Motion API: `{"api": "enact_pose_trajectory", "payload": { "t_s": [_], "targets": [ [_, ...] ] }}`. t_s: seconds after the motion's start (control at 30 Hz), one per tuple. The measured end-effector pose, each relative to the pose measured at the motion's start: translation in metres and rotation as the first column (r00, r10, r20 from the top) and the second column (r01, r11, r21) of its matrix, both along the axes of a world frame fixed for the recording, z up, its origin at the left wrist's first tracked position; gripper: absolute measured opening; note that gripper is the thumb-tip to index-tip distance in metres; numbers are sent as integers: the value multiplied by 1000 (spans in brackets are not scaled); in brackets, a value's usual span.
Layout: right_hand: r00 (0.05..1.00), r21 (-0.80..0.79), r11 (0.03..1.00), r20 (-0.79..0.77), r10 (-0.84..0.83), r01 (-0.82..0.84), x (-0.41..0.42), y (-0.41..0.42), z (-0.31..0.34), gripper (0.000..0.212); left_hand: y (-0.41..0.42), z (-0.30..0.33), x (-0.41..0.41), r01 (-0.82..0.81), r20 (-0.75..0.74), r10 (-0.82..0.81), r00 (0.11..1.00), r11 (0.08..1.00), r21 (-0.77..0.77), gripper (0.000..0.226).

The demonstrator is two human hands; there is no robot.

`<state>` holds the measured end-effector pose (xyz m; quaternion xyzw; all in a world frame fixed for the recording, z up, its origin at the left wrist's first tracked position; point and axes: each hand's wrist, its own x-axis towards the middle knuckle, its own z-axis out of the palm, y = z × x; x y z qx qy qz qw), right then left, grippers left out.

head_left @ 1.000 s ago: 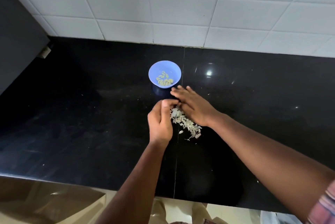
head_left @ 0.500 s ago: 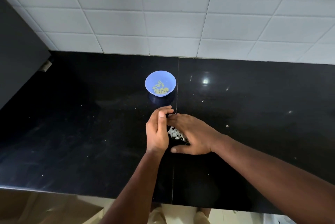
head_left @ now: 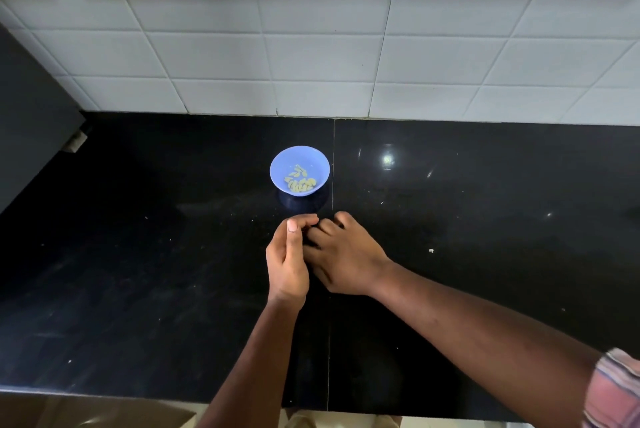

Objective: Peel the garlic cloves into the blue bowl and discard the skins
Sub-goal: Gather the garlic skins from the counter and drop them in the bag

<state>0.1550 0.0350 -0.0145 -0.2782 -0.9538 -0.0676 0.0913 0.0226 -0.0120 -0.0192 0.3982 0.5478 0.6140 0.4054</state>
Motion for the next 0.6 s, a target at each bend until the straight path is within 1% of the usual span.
{"api": "enact_pose_trajectory", "payload": {
  "t_s": [0.17,0.27,0.4,0.6],
  "targets": [
    [985,-20,984,-10,-175,175,15,15,3,26,2,-2,2,-12,-32,11,999,1000,-13,56],
    [972,-51,972,-52,-231,228,23,19,-1,22,1,-1,3,-11,-62,11,998,1000,-12,51],
    [960,-51,970,-140,-242,237,37,24,-6,16,-1,-2,4,-27,-97,26,995,1000,-9,50],
    [947,-22,973,-222,-230,231,42,23,-9,29,-2,-3,7,-45,-170,44,984,999,-1,45]
  ]
}}
